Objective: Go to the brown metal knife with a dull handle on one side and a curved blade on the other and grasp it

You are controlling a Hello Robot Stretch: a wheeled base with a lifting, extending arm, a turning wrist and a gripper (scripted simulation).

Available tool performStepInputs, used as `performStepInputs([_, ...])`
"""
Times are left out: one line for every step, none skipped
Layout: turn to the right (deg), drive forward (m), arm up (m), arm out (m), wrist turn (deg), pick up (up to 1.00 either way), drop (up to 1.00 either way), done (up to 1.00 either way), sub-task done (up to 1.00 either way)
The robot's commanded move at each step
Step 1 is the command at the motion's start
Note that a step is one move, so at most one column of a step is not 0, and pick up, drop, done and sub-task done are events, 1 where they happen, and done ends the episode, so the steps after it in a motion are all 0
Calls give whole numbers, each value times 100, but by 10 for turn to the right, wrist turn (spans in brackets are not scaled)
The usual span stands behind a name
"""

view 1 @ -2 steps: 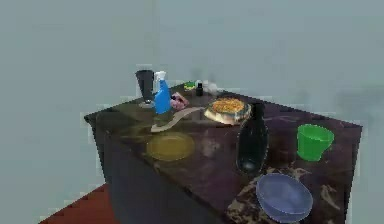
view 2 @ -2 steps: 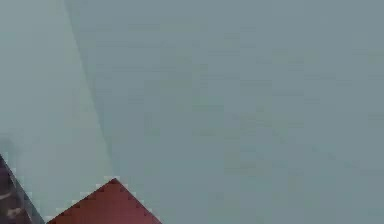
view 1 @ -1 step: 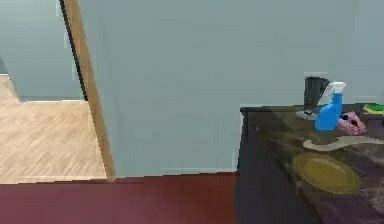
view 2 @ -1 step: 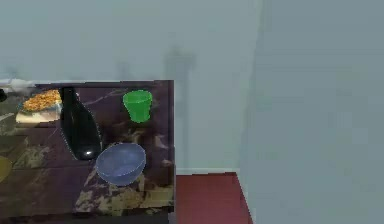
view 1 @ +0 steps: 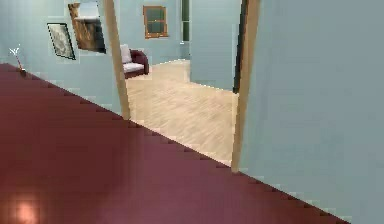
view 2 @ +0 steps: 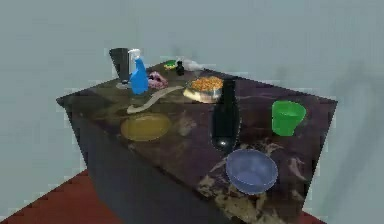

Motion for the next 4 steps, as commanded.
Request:
performStepInputs([390,0,0,0,0,0,0,0,0])
performStepInputs([0,75,0,0,0,0,0,0,0])
performStepInputs([0,0,50,0,0,0,0,0,0])
performStepInputs([0,0,38,0,0,0,0,0,0])
